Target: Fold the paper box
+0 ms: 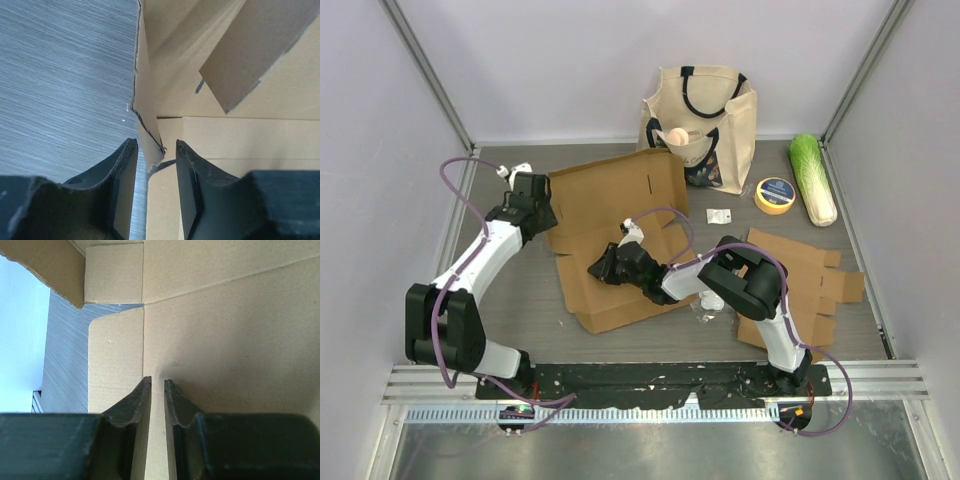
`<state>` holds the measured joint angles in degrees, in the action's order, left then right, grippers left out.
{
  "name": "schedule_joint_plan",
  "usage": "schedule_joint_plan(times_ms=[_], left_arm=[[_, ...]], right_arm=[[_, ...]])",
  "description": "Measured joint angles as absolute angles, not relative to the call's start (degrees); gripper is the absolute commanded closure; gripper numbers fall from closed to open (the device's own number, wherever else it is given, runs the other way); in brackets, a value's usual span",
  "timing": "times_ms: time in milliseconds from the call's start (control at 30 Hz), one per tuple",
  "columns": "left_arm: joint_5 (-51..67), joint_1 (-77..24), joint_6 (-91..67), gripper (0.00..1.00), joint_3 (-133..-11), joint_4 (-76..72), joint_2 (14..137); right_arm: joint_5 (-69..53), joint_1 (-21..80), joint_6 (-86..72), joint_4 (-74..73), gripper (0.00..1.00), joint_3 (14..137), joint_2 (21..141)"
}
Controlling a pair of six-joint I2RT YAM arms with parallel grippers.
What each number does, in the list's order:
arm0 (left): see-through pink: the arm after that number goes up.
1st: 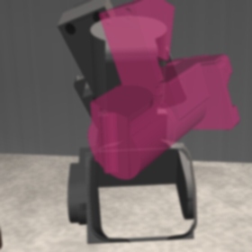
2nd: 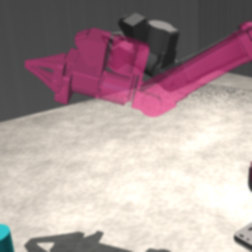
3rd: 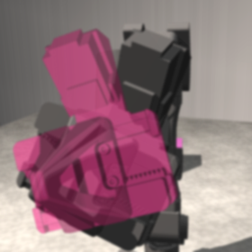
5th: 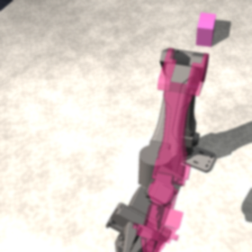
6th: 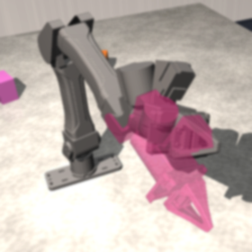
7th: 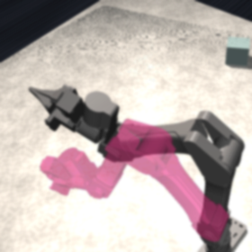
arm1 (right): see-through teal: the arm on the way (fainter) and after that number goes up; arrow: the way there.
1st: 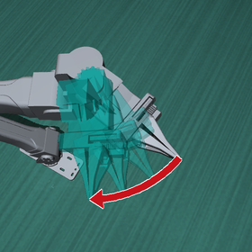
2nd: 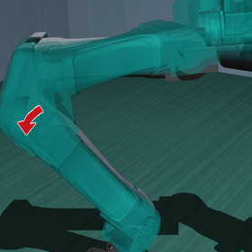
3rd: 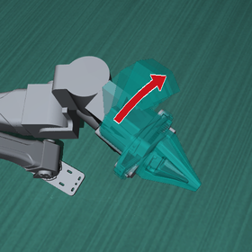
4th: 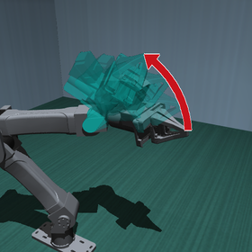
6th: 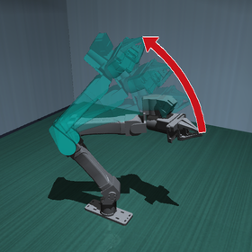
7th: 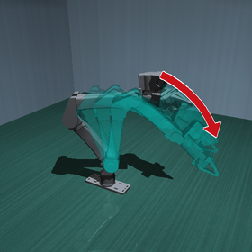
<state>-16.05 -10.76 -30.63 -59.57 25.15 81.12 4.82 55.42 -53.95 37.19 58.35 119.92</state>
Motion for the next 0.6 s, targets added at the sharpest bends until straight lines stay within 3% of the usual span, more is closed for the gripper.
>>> schedule_joint_plan(times_ms=[167,233,333,367,533,567,600], left_arm=[[-18.22,-10.9,-29.32,0.89,-60.84,25.58,83.92],[-18.74,-11.05,-28.82,0.94,-60.84,25.85,84.25],[-20.36,-11.75,-27.86,1.0,-60.84,26.26,84.2],[-20.97,-12.08,-27.57,1.0,-60.82,26.35,84.14],[-24.29,-15.31,-25.8,1.0,-59.33,26.35,81.73],[-24.84,-15.88,-25.39,1.0,-58.85,26.28,80.9],[-25.3,-16.38,-25.04,1.0,-58.33,26.15,80.05]], right_arm=[[4.64,55.37,-53.91,37.19,0.76,58.35,119.92],[4.6,55.33,-53.91,36.07,0.74,58.7,119.63],[4.8,55.0,-53.93,31.14,0.61,59.72,117.95],[4.91,54.63,-53.95,28.4,0.52,60.1,116.79],[5.13,50.81,-55.02,9.69,0.39,71.64,114.5],[4.58,49.74,-55.55,6.5,0.27,75.29,114.5],[4.19,48.73,-56.21,4.27,0.23,78.74,114.43]])
